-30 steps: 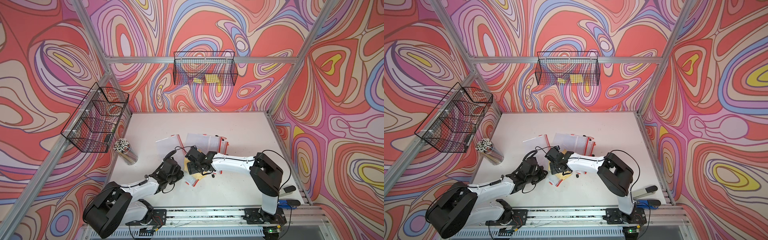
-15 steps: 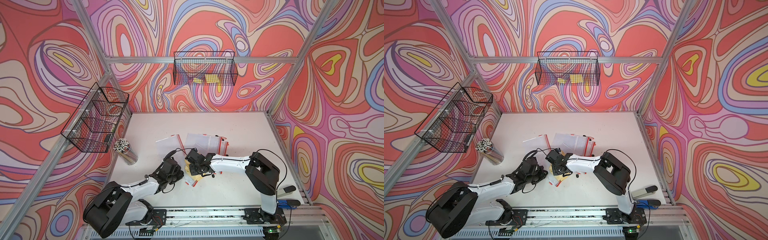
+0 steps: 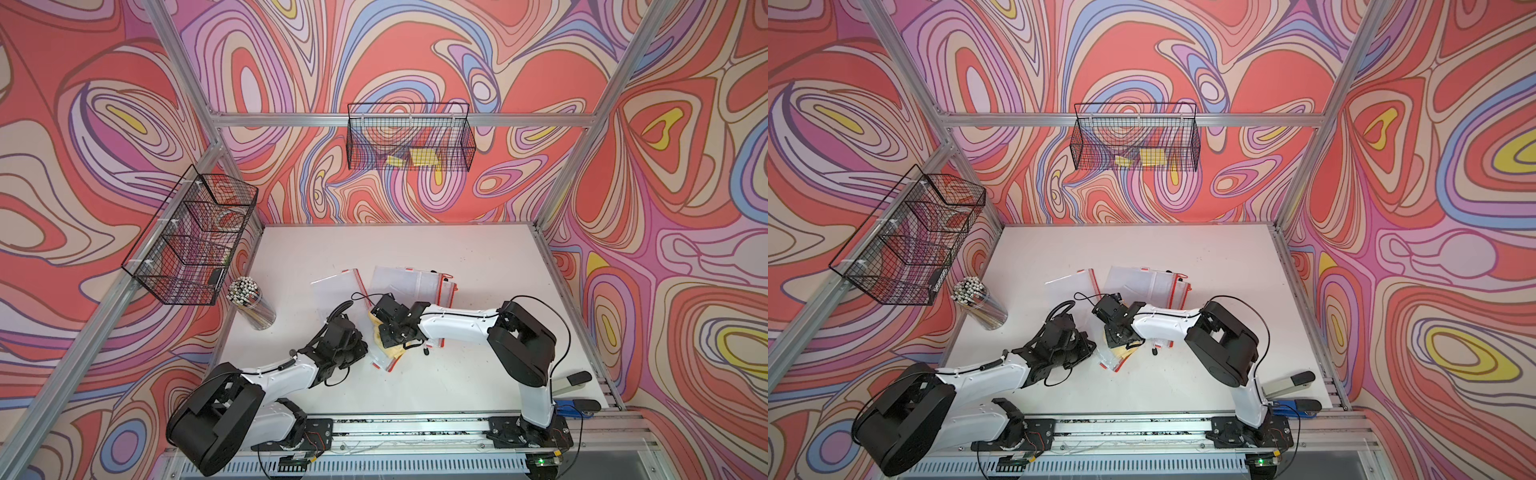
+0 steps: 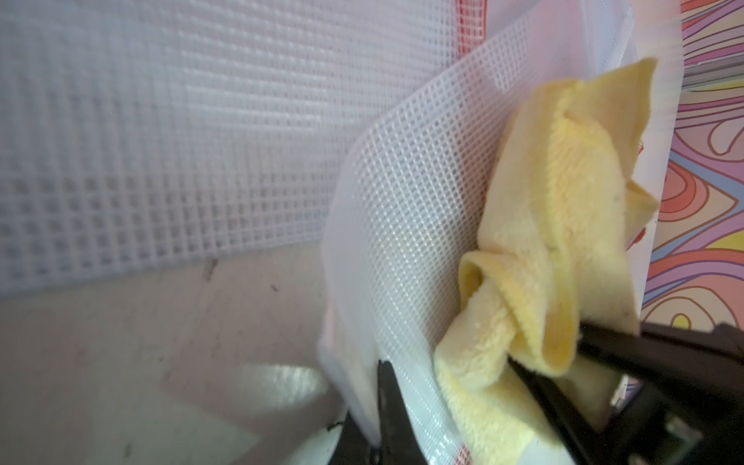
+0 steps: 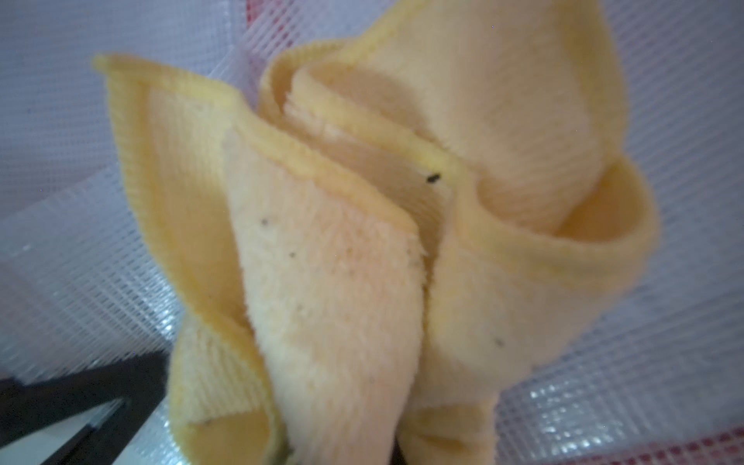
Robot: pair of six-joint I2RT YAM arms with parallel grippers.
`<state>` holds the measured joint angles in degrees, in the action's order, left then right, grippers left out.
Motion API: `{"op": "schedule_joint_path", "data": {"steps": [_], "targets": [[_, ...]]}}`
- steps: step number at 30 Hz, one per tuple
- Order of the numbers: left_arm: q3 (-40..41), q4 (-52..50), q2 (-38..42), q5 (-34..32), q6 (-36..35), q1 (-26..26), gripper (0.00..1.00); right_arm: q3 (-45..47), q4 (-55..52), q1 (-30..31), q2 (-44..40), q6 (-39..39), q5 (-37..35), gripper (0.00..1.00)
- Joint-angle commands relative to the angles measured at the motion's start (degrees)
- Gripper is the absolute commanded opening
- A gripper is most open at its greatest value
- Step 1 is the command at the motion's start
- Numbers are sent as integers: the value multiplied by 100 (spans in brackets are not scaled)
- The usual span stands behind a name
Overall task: Wipe the document bag
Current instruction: Wipe the dirt from the document bag, then place the document bag at the center of the board.
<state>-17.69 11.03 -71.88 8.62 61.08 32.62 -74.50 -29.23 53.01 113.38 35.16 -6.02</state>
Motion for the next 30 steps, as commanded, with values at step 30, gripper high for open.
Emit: {"op": "schedule_joint_path", "data": {"steps": [30], "targets": [[-5599,-3296,-1263,1213,-2633,660,0,245,-2315,-3074,-4572,-276,-1903,0]]}}
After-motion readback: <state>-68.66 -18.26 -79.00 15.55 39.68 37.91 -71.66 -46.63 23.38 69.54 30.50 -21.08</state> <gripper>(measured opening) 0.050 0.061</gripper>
